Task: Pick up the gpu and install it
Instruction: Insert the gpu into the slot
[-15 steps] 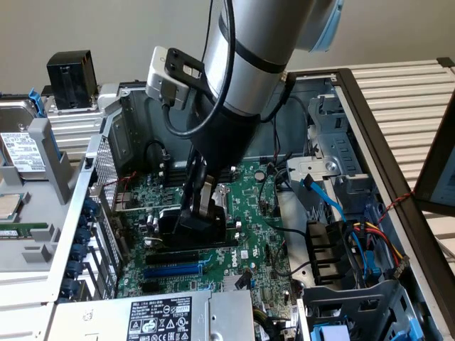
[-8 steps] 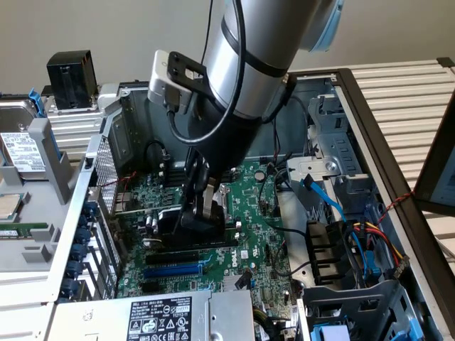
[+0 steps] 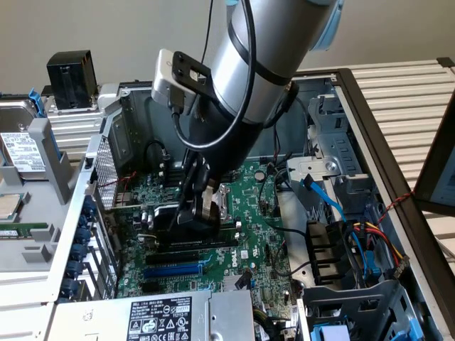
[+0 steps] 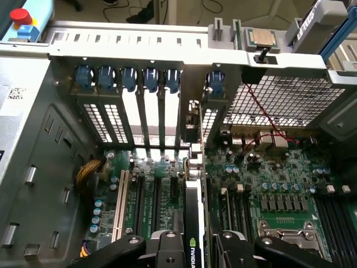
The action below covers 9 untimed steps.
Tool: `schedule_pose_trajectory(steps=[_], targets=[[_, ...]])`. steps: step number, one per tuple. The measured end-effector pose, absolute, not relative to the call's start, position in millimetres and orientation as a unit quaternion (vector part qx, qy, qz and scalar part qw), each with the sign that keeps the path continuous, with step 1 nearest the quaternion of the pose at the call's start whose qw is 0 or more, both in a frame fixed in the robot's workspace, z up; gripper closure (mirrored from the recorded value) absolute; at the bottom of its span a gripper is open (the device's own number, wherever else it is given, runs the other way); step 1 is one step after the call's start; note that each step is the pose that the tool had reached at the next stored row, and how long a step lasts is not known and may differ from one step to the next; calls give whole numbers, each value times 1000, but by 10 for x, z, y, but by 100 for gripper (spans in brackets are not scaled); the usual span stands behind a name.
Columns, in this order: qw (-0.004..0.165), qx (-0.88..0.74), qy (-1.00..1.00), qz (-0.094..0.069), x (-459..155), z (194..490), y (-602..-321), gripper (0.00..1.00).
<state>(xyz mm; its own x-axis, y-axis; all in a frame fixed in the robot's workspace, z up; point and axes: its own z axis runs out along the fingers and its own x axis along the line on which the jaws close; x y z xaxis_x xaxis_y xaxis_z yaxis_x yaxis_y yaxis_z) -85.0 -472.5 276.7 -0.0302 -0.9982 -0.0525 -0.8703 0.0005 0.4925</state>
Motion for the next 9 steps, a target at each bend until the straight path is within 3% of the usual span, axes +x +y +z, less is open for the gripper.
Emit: schedule_pose_trajectory(steps=[9], targets=[[161,677,-689,-202,-849,2709,-4725,73]])
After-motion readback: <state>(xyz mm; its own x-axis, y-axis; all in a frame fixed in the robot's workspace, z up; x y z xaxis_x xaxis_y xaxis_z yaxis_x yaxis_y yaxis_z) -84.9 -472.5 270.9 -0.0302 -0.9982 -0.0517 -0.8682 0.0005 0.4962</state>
